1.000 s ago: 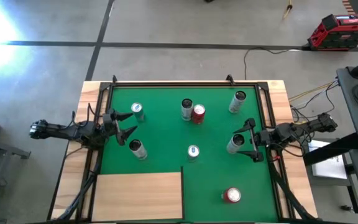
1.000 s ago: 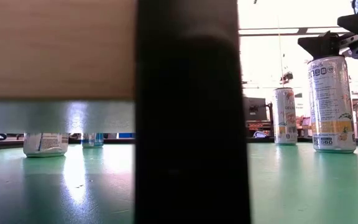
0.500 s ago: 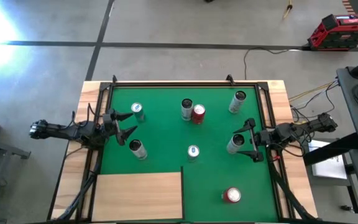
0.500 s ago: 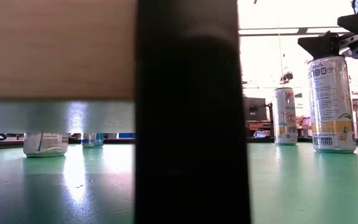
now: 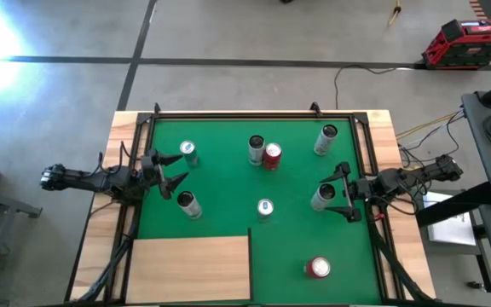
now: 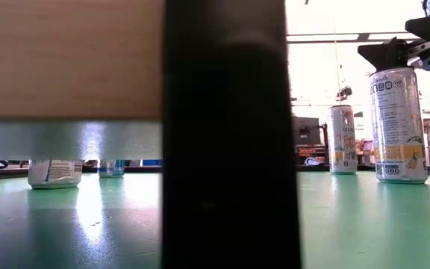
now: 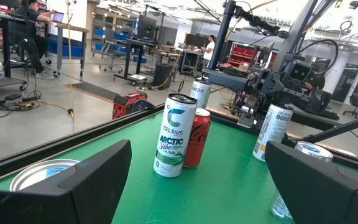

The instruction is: Place canned beverage on shelf

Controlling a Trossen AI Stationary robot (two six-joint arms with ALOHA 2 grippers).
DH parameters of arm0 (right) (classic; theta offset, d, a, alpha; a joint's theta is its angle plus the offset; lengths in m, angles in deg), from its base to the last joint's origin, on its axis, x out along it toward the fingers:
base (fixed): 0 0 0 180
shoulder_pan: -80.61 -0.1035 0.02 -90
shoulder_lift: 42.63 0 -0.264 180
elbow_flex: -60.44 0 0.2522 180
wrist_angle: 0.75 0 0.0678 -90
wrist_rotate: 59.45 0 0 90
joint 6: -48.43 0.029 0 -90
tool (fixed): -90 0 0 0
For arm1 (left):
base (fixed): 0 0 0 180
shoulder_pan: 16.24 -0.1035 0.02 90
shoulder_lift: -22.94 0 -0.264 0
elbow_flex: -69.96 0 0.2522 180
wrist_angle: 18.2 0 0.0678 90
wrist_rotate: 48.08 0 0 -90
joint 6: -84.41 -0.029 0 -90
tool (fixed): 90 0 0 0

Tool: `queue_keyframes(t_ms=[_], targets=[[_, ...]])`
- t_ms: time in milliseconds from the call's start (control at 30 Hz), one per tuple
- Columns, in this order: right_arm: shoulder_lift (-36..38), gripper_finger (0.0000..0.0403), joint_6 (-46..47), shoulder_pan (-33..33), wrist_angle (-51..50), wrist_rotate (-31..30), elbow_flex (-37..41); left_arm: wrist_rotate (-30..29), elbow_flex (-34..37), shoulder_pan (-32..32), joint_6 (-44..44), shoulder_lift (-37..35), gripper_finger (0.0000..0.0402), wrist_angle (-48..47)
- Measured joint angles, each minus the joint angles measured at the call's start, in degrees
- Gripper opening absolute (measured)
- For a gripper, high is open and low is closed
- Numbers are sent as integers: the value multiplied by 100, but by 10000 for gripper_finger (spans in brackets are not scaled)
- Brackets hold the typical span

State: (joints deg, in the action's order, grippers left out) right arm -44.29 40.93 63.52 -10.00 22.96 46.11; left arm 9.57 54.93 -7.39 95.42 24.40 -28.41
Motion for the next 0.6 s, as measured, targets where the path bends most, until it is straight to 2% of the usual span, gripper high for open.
queue_keyframes(t_ms=[333, 533, 600], targets=[[-2, 396, 56, -2, 61, 2, 0, 0, 1, 1, 0, -1, 355, 2], [-2, 396, 1357, -2, 685, 2, 1, 2, -1, -1, 0, -1, 355, 0], [-2, 396, 1524, -2, 1047, 4, 1, 0, 1, 1, 0, 0, 355, 0]])
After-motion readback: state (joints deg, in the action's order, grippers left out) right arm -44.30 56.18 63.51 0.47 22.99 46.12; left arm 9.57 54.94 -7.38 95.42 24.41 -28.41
